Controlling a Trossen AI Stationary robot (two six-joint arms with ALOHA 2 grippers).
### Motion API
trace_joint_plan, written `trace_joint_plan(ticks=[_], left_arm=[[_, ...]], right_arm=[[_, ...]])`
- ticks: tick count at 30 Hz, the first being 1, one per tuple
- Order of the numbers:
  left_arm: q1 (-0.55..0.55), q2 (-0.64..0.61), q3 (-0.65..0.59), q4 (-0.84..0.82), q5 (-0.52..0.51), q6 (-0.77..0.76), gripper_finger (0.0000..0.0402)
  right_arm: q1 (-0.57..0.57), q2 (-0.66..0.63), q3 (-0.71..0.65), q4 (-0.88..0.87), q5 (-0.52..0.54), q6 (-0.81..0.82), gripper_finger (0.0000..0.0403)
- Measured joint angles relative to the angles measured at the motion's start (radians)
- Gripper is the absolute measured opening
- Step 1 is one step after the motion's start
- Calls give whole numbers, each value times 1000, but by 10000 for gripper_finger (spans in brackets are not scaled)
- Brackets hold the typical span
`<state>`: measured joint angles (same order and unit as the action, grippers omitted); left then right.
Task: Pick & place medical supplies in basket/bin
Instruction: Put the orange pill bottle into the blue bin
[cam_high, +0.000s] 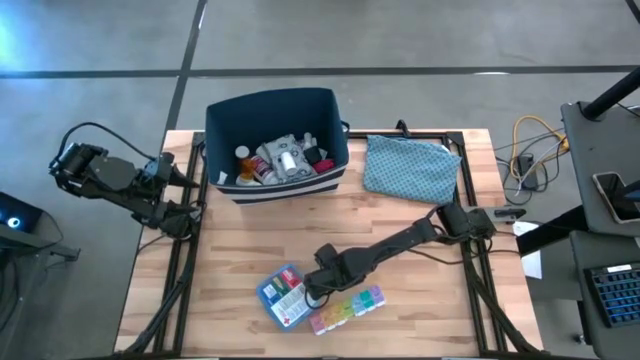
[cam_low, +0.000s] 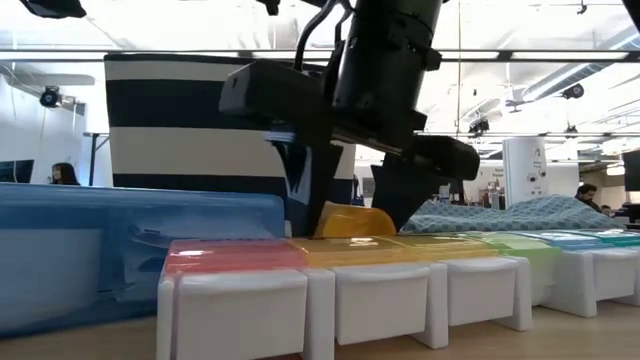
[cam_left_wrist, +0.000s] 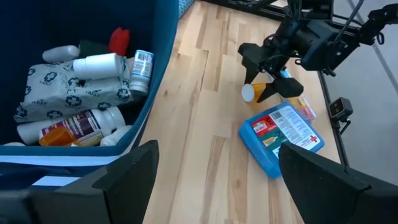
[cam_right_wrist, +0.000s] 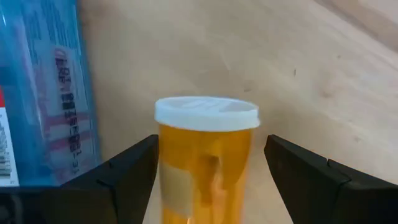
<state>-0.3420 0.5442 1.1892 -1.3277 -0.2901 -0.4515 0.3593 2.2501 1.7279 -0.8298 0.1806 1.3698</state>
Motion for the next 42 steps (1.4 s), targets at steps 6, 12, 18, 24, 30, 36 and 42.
trace_joint_plan(ticks=[6, 12, 18, 24, 30, 36, 42], left_arm=[[0, 0, 0, 0, -1, 9, 308], [0, 0, 0, 0, -2, 9, 308], [0, 0, 0, 0, -20, 9, 308], [0, 0, 0, 0, -32, 9, 308], [0, -1, 0, 0, -31, 9, 308], [0, -1, 0, 5, -30, 5, 308], [0, -1, 0, 73, -28, -4, 308]], right_arm=[[0, -1, 0, 1, -41, -15, 256], [0, -1, 0, 1, -49, -15, 241], [0, -1, 3, -3, -50, 15, 189], [-1, -1, 108, -2, -14, -50, 124], [-33, -6, 348, -16, 127, -195, 128], [-133, -28, 633, 4, 312, -505, 137], [-376, -141, 537, 157, 240, -679, 142]])
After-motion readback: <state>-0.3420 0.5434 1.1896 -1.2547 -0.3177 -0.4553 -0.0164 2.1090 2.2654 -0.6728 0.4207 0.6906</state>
